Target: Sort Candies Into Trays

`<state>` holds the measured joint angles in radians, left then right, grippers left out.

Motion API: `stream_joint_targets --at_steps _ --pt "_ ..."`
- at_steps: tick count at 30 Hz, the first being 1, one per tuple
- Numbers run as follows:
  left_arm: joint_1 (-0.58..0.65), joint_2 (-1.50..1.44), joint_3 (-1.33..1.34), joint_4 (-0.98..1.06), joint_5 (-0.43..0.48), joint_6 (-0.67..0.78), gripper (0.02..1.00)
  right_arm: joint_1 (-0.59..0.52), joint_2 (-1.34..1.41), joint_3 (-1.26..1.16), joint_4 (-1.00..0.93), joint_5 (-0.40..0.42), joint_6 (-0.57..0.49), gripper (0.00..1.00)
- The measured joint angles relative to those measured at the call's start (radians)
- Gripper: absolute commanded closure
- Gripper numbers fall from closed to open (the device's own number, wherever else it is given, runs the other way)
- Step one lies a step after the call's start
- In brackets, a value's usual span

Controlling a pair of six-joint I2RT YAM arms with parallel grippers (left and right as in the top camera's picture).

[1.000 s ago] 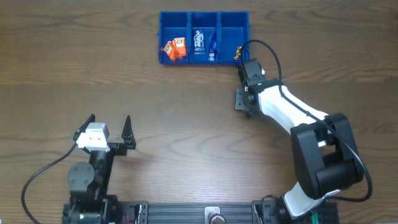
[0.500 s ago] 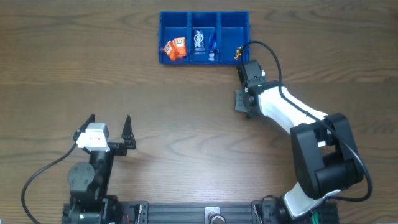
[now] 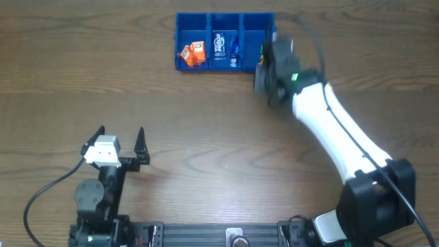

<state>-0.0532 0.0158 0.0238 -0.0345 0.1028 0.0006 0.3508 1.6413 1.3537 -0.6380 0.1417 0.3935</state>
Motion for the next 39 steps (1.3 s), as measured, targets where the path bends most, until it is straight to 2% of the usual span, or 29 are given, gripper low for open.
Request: stream_joint_targets --at_steps 4,8,16,24,27,30,32,39 --pt "0.0 0.0 0.0 0.0 0.0 0.0 0.02 -0.005 0.087 0.327 -0.048 0.04 -0.042 0.925" --pt "0.0 0.0 0.0 0.0 0.0 0.0 0.02 -0.013 0.24 0.502 -0.057 0.053 -0.063 0.928" --pt "0.0 0.0 0.0 0.0 0.0 0.0 0.02 -0.04 0.486 0.533 -0.097 0.056 -0.061 0.928" --pt "0.0 0.0 0.0 0.0 0.0 0.0 0.023 -0.054 0.503 0.534 -0.106 0.056 -0.061 0.904" --pt "0.0 0.0 0.0 0.0 0.0 0.0 0.02 -0.053 0.503 0.534 -0.103 0.056 -0.061 0.757" --pt "0.0 0.0 0.0 0.0 0.0 0.0 0.02 -0.053 0.503 0.534 -0.103 0.057 -0.058 0.5" --pt "0.0 0.0 0.0 0.0 0.0 0.0 0.023 -0.053 0.503 0.534 -0.102 0.049 -0.066 0.457" --pt "0.0 0.0 0.0 0.0 0.0 0.0 0.023 -0.053 0.502 0.534 -0.116 0.003 -0.087 0.446"
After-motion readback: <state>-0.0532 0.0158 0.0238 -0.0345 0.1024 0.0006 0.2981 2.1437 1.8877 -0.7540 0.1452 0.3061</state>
